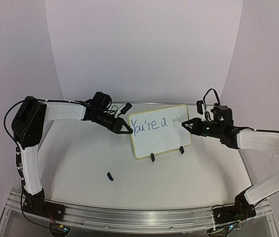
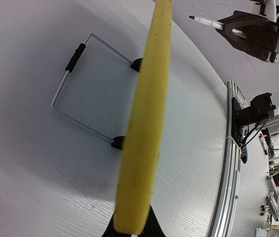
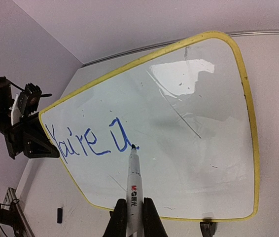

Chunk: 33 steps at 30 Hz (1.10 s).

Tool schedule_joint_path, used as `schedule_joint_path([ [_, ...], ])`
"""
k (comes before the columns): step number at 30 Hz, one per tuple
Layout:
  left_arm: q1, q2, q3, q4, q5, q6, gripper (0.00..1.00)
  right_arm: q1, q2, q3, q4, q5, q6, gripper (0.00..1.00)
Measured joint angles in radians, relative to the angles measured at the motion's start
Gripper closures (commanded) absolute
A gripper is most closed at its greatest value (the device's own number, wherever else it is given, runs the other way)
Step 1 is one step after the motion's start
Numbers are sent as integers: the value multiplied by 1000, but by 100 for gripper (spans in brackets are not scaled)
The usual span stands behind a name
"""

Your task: Write a sentence on the whiteboard

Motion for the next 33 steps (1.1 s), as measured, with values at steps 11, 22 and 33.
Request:
schedule_joint_path([
  [11, 0, 0, 0, 0, 0, 0, 100, 0, 91, 56, 53, -7, 14, 100],
  [22, 0, 0, 2, 0, 1, -1, 100, 0, 174, 111, 85, -7, 36, 100],
  [33, 0, 0, 2, -1, 1, -1, 100, 0, 173, 79, 108, -2, 56, 100],
])
